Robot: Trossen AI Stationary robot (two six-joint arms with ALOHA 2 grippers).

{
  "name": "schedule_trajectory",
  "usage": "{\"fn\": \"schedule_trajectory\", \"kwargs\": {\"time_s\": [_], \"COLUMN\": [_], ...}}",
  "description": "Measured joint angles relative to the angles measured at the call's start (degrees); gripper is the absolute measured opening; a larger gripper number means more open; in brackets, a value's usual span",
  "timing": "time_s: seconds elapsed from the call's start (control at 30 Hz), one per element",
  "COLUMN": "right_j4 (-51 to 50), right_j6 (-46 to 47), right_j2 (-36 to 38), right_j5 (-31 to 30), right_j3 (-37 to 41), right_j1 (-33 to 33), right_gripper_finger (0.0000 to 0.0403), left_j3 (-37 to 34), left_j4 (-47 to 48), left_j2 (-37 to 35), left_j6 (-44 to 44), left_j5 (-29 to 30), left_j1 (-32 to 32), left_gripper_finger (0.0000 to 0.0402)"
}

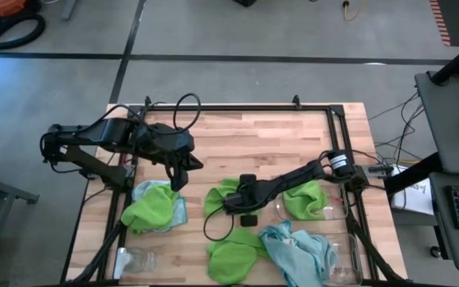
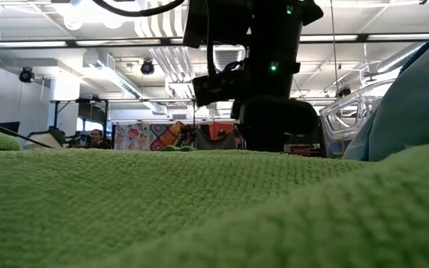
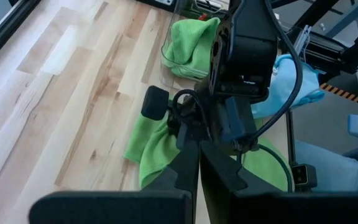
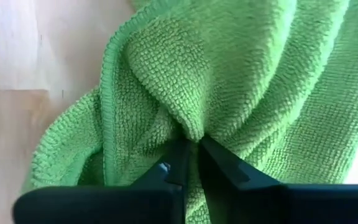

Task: Sort microfiber towel by color & place in baskets
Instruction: Put the green microfiber cloth into the top transparent bin

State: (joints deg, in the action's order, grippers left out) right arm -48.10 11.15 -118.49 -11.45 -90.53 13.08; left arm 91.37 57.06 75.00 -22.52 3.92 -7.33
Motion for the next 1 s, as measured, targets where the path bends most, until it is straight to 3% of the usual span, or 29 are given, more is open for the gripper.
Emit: {"fn": "schedule_trajectory", "kwargs": {"time_s": [0.5, 1.0], "right_j4": [0.31, 0.42], "right_j6": [2.87, 10.80], "right_j2": [6.14, 20.47], "right_j5": [-0.06, -0.21], "right_j3": [0.01, -0.06], "right_j1": [0.00, 0.15], "right_gripper_finger": [0.0009, 0.0009], "left_j3": [0.00, 0.00], "left_j4": [0.02, 0.02], "left_j2": [0.00, 0.02], "left_j6": [-0.02, -0.04], "left_j5": [0.00, -0.02], "left_j1": [0.00, 0.00], "left_gripper_finger": [0.0000, 0.0000]}}
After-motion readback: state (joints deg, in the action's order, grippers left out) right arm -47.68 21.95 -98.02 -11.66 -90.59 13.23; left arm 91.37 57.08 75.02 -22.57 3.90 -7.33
